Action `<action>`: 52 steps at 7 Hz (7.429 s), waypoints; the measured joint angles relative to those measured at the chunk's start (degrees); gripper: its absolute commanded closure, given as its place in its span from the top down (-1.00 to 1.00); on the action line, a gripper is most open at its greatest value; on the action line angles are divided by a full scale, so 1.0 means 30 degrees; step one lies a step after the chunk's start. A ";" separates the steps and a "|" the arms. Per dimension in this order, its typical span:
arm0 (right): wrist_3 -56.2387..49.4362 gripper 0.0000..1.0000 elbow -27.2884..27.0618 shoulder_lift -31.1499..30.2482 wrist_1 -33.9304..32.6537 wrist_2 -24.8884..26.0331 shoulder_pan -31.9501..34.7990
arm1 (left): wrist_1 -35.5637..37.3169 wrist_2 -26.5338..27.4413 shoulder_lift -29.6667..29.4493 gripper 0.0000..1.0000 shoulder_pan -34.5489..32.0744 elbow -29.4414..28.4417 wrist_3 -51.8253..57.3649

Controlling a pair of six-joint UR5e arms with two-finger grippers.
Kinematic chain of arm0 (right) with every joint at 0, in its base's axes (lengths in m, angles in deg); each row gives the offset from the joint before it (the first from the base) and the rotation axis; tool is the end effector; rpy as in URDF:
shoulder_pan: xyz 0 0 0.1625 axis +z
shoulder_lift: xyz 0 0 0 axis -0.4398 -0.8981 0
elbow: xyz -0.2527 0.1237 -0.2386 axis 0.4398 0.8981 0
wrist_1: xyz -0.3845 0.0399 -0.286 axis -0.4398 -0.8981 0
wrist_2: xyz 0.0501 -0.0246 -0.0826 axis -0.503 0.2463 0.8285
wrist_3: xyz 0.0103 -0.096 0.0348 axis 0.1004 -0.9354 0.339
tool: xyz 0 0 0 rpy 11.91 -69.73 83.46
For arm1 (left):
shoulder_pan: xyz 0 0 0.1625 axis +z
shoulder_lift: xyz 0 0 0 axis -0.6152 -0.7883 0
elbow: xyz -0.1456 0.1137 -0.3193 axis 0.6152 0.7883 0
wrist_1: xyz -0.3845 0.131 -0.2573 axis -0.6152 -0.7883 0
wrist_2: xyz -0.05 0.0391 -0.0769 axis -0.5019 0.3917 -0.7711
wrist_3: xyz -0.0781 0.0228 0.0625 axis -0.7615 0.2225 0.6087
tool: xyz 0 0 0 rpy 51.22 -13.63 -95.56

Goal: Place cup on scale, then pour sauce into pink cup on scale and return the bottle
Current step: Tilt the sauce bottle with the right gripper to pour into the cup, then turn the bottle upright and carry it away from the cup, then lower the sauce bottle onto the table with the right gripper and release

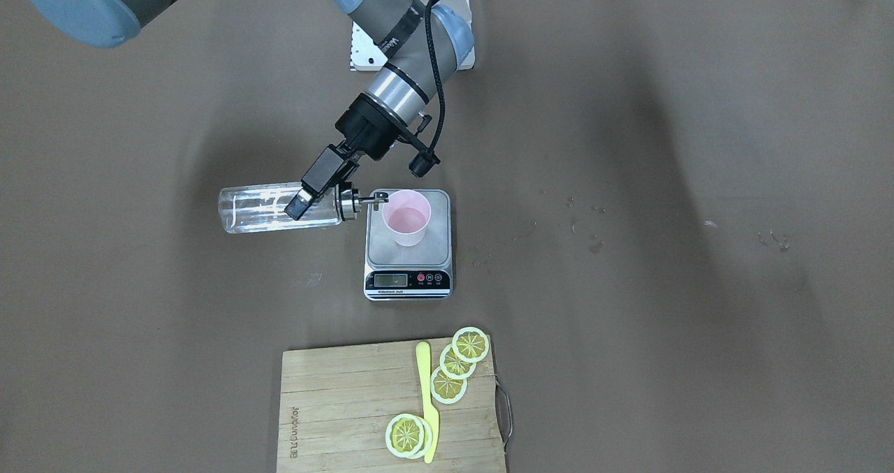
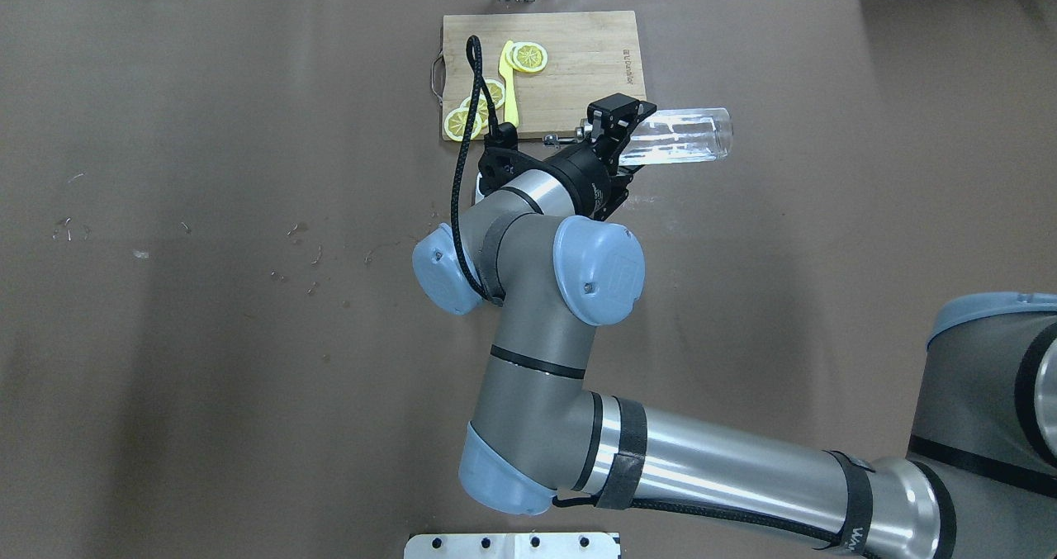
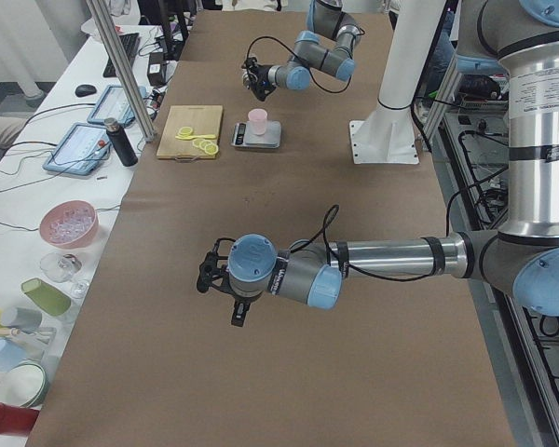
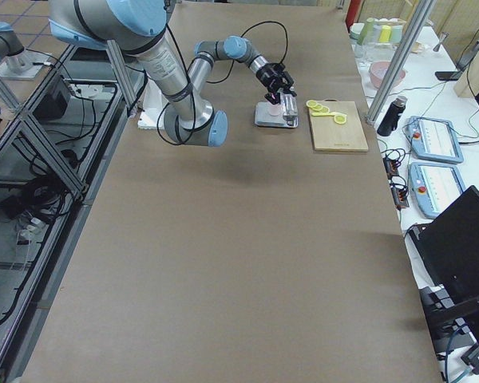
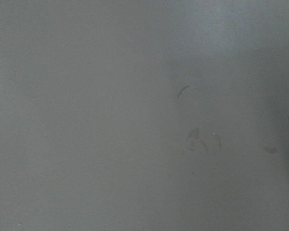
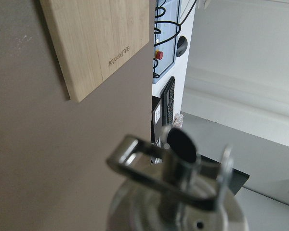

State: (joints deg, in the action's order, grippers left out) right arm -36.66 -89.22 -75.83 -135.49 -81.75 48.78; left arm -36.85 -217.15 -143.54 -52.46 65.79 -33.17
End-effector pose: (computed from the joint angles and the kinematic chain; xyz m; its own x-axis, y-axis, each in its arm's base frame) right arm -0.5561 -0.4564 0.0831 0.5999 -0.4598 -0.6548 0.7591 0.5858 0.2841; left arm -0.0539 -0.5312 0.5962 0.5859 0.1769 -0.7909 0.0306 0.9704 0.2397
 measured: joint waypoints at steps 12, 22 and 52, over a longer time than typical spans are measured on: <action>0.0305 -1.00 0.0468 0.0404 0.0092 0.1009 0.0138 | -0.0121 -0.0656 -0.0025 0.94 -0.0032 -0.0446 0.0000; 0.1114 -1.00 -0.4541 -0.5016 1.3298 -1.0393 0.4625 | -0.0394 -0.0627 -0.0454 0.94 -0.0346 -0.0061 0.0006; 0.6939 0.80 -0.2780 -1.6000 3.3071 -1.6519 0.7577 | -0.0759 -0.0627 -0.0058 0.94 -0.0842 0.1890 -0.0264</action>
State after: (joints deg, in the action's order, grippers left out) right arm -15.84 -97.56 -123.83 -36.28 -131.31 71.52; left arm -39.13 -219.03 -143.71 -54.99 71.46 -33.96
